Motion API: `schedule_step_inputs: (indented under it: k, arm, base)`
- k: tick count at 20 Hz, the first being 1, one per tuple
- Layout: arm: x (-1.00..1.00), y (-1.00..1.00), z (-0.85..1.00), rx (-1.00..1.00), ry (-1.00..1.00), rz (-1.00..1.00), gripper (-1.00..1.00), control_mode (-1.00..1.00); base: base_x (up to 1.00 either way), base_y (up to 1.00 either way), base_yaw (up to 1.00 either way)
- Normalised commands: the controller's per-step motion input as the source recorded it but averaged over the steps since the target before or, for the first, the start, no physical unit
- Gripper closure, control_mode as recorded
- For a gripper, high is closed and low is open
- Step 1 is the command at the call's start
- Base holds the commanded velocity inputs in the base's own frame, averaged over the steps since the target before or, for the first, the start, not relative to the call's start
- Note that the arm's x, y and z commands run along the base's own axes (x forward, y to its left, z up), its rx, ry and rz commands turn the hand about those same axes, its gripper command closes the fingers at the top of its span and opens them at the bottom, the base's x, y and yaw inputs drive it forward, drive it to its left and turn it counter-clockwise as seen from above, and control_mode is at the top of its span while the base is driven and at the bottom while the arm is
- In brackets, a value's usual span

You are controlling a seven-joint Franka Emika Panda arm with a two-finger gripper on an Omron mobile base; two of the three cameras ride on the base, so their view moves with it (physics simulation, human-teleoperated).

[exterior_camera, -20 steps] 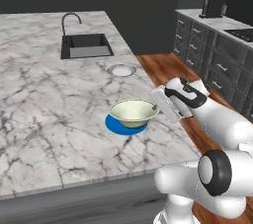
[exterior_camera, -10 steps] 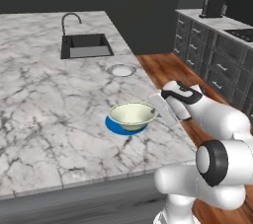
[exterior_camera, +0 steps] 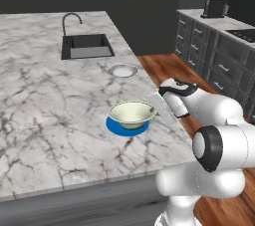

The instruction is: Move the bowls from the cabinet to the plates on the dining table.

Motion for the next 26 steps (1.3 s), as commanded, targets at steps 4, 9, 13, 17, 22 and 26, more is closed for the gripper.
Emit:
schedule_step_inputs:
  k: [4, 9, 13, 17, 22, 26]
  arm:
    - [0.27, 0.0, -0.2, -0.01, 0.0, 0.0, 1.0, -1.0]
    - [0.2, 0.0, -0.22, -0.03, 0.0, 0.0, 1.0, -1.0]
    - [0.13, 0.0, -0.24, -0.03, -0.02, 0.0, 1.0, -1.0]
    - [0.1, 0.09, -0.29, -0.03, -0.03, 0.0, 1.0, -1.0]
    - [0.0, 0.12, -0.11, -0.01, -0.01, 0.0, 1.0, -1.0]
    - [0.0, 0.0, 0.0, 0.0, 0.0, 0.0, -1.0, -1.0]
  base:
    - [0.0, 0.0, 0.0]
    - [0.0, 0.0, 0.0]
    - [0.0, 0.0, 0.0]
    - [0.0, 0.0, 0.0]
    - [0.0, 0.0, 0.0]
    - [0.0, 0.0, 0.0]
